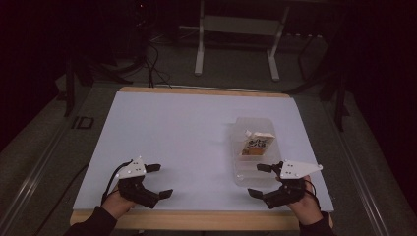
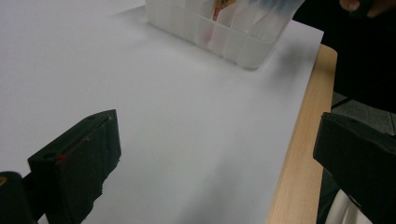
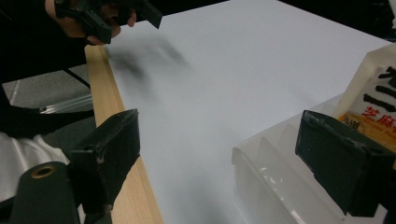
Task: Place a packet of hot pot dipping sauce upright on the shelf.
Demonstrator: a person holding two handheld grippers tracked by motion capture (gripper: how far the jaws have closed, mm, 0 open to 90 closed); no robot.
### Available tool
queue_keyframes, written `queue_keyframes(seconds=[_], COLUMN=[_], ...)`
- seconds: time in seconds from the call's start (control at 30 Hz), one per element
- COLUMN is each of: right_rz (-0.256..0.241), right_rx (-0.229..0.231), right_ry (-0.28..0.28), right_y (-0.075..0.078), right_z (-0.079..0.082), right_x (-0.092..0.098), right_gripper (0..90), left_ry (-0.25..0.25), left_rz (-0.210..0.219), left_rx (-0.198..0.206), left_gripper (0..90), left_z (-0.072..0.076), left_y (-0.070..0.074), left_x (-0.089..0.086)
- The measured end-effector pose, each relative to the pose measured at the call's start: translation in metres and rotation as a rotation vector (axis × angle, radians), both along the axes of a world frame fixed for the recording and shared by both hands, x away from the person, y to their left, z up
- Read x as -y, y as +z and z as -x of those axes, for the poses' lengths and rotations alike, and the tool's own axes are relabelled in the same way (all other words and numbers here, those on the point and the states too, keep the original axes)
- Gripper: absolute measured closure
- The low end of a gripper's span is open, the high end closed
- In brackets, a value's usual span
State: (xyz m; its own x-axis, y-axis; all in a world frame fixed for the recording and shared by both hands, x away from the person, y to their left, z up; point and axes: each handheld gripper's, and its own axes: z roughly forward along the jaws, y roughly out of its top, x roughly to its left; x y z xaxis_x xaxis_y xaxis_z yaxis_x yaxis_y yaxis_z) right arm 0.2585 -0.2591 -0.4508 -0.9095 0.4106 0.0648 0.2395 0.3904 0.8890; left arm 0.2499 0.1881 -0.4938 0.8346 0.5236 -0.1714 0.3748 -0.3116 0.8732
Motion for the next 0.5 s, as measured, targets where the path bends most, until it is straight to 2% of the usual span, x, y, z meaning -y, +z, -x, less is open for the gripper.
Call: queue_keyframes(seconds=[0.07,0.2,0.3,0.5], right_rz=[-0.013,-0.011,-0.025,-0.019], right_rx=[-0.008,0.016,0.012,0.020], right_ry=[0.001,-0.004,-0.001,-0.005], right_y=[-0.0032,-0.0055,-0.0060,-0.0050], right_z=[0.0023,0.0051,0.0040,0.0041], right_x=[0.0009,0.0022,0.0022,0.0030], right_gripper=[14.4,15.1,15.1,15.1], left_ry=[-0.002,-0.005,-0.007,-0.007], left_rz=[0.004,0.000,0.004,0.005], left_rx=[0.000,0.005,0.004,0.005], left_gripper=[1.0,1.0,1.0,1.0], left_z=[0.0001,0.0002,0.0002,0.0000], left_y=[-0.0001,0.0001,0.0000,0.0000], left_x=[0.0003,0.0017,0.0025,0.0020])
